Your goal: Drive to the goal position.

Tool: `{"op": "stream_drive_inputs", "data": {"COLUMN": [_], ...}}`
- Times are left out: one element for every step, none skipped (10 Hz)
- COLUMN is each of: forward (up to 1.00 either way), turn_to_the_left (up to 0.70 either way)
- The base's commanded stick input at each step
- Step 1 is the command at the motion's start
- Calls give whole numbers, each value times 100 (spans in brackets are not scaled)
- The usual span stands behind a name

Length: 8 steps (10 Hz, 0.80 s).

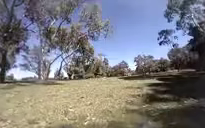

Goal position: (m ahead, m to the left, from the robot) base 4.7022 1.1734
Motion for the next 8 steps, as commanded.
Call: {"op": "stream_drive_inputs", "data": {"forward": [100, 100, 100, 100, 100, 100, 100, 100], "turn_to_the_left": [0, 0, 0, 0, 0, 0, 0, 0]}}
